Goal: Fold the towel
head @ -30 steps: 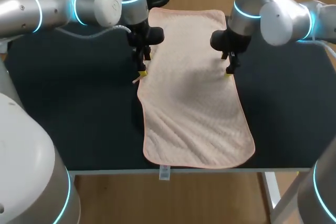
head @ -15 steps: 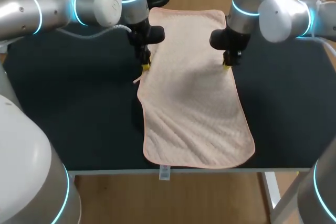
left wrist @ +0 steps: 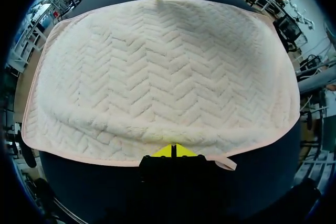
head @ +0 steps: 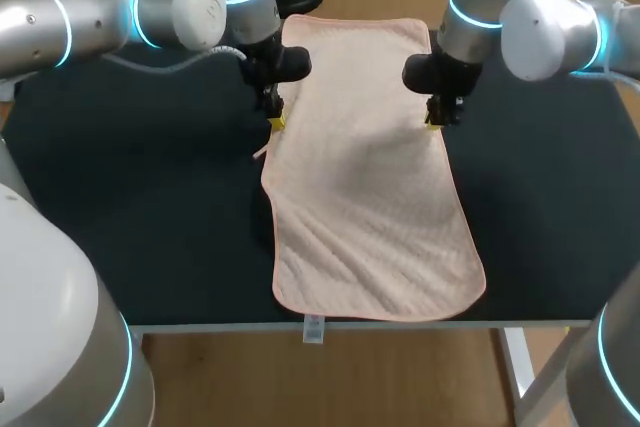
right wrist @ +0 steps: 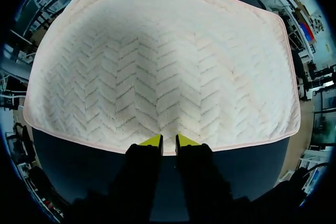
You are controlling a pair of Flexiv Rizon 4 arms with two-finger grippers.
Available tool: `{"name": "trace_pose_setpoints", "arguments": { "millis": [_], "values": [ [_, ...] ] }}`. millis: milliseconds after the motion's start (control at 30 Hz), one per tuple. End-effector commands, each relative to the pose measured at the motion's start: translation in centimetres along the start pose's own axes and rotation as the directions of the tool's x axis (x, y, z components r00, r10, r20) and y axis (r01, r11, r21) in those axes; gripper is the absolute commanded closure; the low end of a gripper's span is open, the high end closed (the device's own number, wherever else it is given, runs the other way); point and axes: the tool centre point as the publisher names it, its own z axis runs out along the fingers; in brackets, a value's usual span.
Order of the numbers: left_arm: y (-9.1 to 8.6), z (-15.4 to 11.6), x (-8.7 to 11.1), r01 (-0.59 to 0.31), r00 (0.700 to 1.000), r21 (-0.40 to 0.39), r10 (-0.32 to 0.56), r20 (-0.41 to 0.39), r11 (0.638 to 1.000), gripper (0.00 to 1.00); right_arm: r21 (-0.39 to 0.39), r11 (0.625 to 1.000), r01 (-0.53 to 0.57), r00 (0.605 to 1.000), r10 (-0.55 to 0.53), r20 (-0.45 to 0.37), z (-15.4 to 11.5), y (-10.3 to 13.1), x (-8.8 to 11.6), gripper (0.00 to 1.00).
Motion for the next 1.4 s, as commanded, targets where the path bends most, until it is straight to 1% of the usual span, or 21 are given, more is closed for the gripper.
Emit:
{"name": "trace_pose_setpoints", "arguments": {
  "millis": [33,100,133,167,200,400,633,900,933,967,1000,1033,1067,1133,1167,1400],
  "values": [
    [0.0,0.0,0.2,0.001,1.0,-0.002,-0.001,-0.001,1.0,1.0,0.0,1.0,0.002,1.0,-0.002,-0.012,0.7,-0.3,-0.5,0.0],
    [0.0,0.1,0.3,-0.005,1.0,-0.003,0.005,0.001,1.0,1.0,0.005,1.0,0.005,1.0,-0.005,-0.02,0.9,-0.3,-0.5,0.0],
    [-0.1,0.2,0.3,-0.014,1.0,-0.008,0.014,-0.017,1.0,0.75,0.003,1.0,0.006,1.0,-0.006,-0.024,1.0,-0.3,-0.5,0.0],
    [-0.1,0.5,0.3,-0.017,1.0,-0.009,0.016,-0.026,1.0,0.09,0.005,1.0,0.006,0.999,-0.006,-0.032,1.2,-0.3,-0.5,0.0],
    [-0.2,0.6,0.3,-0.016,0.999,-0.001,0.016,-0.03,1.0,0.0,0.006,1.0,0.006,0.999,-0.006,-0.033,1.4,-0.3,-0.5,0.0],
    [-0.2,1.3,0.4,-0.017,0.998,0.005,0.017,-0.053,1.0,0.0,0.015,1.0,0.014,0.999,-0.013,-0.047,2.3,-0.3,-0.7,0.0],
    [0.0,1.4,0.5,-0.024,0.997,0.008,0.024,-0.067,1.0,0.0,0.014,1.0,0.014,0.998,-0.014,-0.056,2.8,-0.2,-0.8,0.0],
    [0.1,2.4,0.3,0.007,0.995,-0.007,-0.008,-0.097,1.0,0.0,0.014,1.0,0.015,0.998,-0.014,-0.061,3.1,-0.3,-0.7,0.0],
    [0.1,2.5,0.3,0.012,0.995,-0.007,-0.013,-0.098,1.0,0.0,0.014,1.0,0.016,0.998,-0.015,-0.061,3.1,-0.3,-0.7,0.23],
    [0.1,2.6,0.3,0.017,0.995,-0.007,-0.018,-0.098,1.0,0.17,0.013,1.0,0.017,0.998,-0.016,-0.06,3.1,-0.2,-0.7,0.52],
    [0.2,2.6,0.2,0.021,0.995,-0.008,-0.022,-0.098,1.0,0.67,0.013,1.0,0.018,0.998,-0.017,-0.06,3.0,-0.2,-0.6,0.64],
    [0.2,2.7,0.2,0.023,0.995,-0.007,-0.024,-0.098,1.0,1.0,0.013,1.0,0.02,0.998,-0.019,-0.06,2.9,-0.2,-0.6,0.71],
    [0.2,2.7,0.2,0.024,0.995,-0.006,-0.025,-0.097,1.0,1.0,0.013,1.0,0.022,0.998,-0.021,-0.059,2.9,-0.1,-0.5,0.78],
    [0.2,2.7,0.2,0.023,0.995,-0.004,-0.023,-0.097,1.0,1.0,0.014,1.0,0.025,0.998,-0.024,-0.058,2.8,-0.1,-0.4,0.88],
    [0.2,2.7,0.2,0.022,0.995,-0.002,-0.022,-0.095,1.0,1.0,0.013,1.0,0.025,0.998,-0.024,-0.058,2.8,-0.1,-0.4,1.0],
    [0.1,2.9,0.4,0.02,0.996,0.009,-0.019,-0.09,1.0,1.0,0.01,1.0,0.028,0.998,-0.027,-0.055,2.5,-0.1,-0.1,1.0]
  ]
}}
